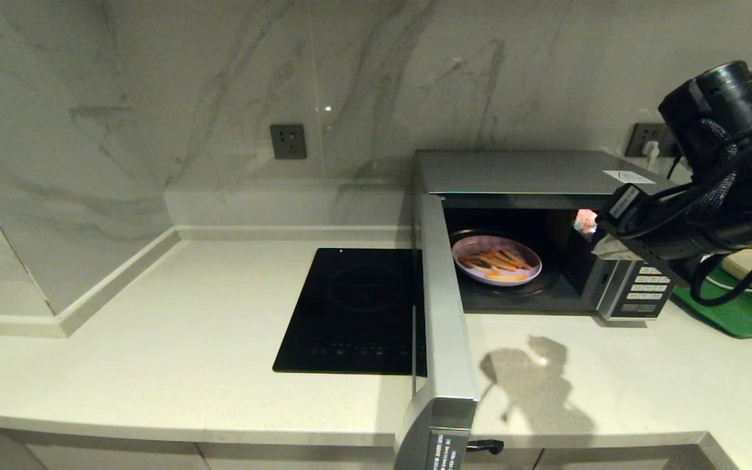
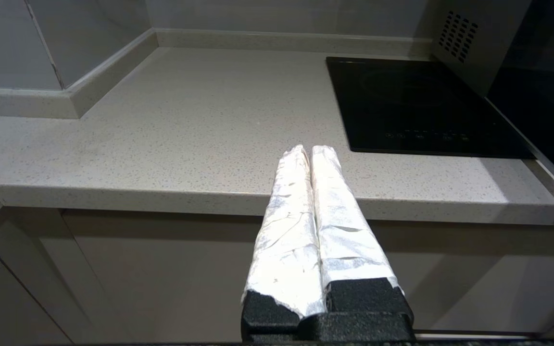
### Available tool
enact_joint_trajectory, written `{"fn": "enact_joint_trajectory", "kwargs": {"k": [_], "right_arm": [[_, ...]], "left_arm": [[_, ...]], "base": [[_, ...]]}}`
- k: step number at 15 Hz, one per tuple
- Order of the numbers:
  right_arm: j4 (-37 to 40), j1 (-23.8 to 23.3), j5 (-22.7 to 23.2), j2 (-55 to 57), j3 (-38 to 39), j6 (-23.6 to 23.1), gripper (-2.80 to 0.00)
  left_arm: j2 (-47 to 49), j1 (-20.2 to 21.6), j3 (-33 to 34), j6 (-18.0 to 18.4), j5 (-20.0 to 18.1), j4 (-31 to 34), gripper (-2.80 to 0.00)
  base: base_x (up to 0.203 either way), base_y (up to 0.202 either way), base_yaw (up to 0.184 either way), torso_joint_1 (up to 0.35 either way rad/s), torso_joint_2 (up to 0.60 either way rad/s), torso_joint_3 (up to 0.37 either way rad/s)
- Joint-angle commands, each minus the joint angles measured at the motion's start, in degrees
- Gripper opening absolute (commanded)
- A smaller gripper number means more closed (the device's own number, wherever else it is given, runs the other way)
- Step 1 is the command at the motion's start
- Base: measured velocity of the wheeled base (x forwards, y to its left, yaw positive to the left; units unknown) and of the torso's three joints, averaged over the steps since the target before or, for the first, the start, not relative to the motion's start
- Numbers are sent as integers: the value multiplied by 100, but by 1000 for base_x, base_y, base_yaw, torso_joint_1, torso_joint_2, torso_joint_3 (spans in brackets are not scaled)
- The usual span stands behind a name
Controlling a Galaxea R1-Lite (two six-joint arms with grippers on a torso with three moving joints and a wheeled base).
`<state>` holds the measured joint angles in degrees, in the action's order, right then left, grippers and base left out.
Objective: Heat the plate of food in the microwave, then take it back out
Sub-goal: Take the plate out of the microwave
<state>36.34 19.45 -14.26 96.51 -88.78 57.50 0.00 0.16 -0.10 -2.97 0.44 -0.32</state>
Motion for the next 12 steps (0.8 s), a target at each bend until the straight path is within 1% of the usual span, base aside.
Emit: {"fn": "enact_joint_trajectory", "kwargs": {"k": [1, 3, 5, 6, 8, 12], "right_arm": [[-320, -196, 96, 426, 4, 131, -280], [-386, -276, 111, 931, -138, 206, -280], [-400, -309, 148, 1128, -282, 468, -280], [-383, -301, 121, 1177, -271, 417, 0], [-384, -283, 119, 1225, -293, 270, 0], [-382, -283, 120, 1684, -611, 355, 0]], "left_arm": [[0, 2, 1, -1, 0, -3, -280], [0, 2, 1, -7, 0, -3, -280], [0, 2, 1, -1, 0, -3, -280], [0, 2, 1, -1, 0, -3, -280], [0, 2, 1, -1, 9, -3, -280], [0, 2, 1, -10, 9, -3, -280]], "base": [[0, 0, 0, 0, 0, 0], [0, 0, 0, 0, 0, 0], [0, 0, 0, 0, 0, 0], [0, 0, 0, 0, 0, 0], [0, 0, 0, 0, 0, 0], [0, 0, 0, 0, 0, 0]]}}
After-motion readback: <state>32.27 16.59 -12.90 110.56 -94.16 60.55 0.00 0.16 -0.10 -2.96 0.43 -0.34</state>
